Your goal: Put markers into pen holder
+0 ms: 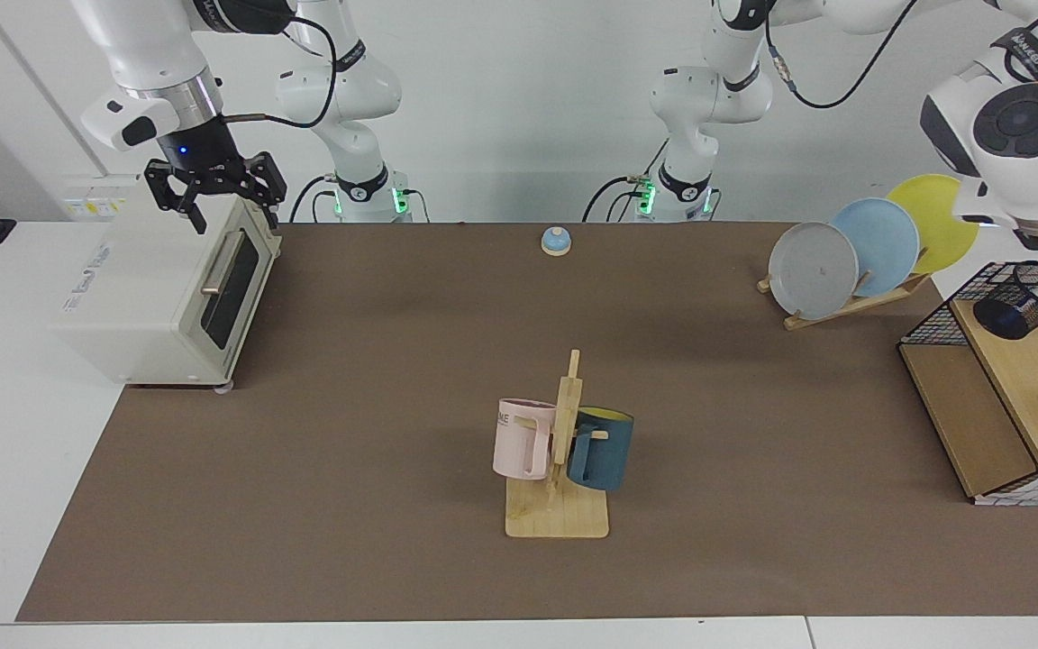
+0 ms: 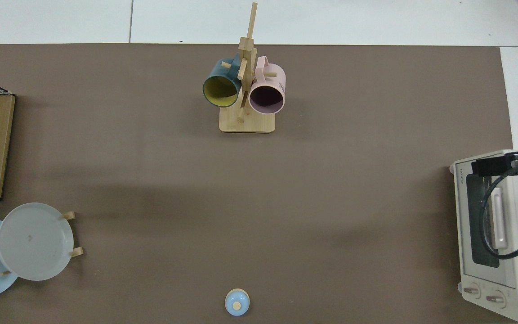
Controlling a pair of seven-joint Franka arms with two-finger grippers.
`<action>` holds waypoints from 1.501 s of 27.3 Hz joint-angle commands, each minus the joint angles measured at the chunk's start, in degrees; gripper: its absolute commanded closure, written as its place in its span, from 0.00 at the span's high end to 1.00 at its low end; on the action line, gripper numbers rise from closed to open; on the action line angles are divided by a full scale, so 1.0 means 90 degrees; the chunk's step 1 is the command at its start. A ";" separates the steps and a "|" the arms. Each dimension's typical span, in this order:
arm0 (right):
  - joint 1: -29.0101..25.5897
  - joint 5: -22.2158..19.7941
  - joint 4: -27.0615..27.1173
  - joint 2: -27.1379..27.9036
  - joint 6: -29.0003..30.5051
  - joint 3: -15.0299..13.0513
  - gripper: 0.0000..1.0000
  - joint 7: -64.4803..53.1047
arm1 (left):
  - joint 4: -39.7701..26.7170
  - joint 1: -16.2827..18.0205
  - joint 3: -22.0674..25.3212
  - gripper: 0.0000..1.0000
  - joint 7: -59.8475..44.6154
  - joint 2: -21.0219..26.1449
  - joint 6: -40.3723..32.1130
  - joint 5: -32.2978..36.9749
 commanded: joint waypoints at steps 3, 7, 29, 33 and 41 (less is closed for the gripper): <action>-0.0057 0.0047 0.0001 -0.0056 -0.0054 0.0031 1.00 -0.0104 | -0.0276 0.0044 0.0026 1.00 -0.2114 -0.0227 -0.0240 -0.2300; -0.0057 0.0047 0.0001 -0.0056 -0.0054 0.0031 1.00 -0.0104 | -0.0550 -0.0084 -0.0314 1.00 -0.3286 -0.0355 -0.0269 -0.2417; -0.0057 0.0047 0.0001 -0.0056 -0.0045 0.0031 1.00 -0.0104 | -0.1146 0.0425 -0.1712 1.00 -0.8503 -0.1731 -0.1323 -0.4273; -0.0057 0.0047 0.0001 -0.0056 -0.0045 0.0031 1.00 -0.0104 | -0.1166 0.0385 -0.1654 1.00 -0.9071 -0.1918 -0.1343 -0.4429; -0.0057 0.0047 -0.0009 -0.0056 -0.0054 0.0031 1.00 -0.0104 | -0.1146 -0.0094 -0.1058 1.00 -0.9041 -0.1908 -0.0992 -0.4605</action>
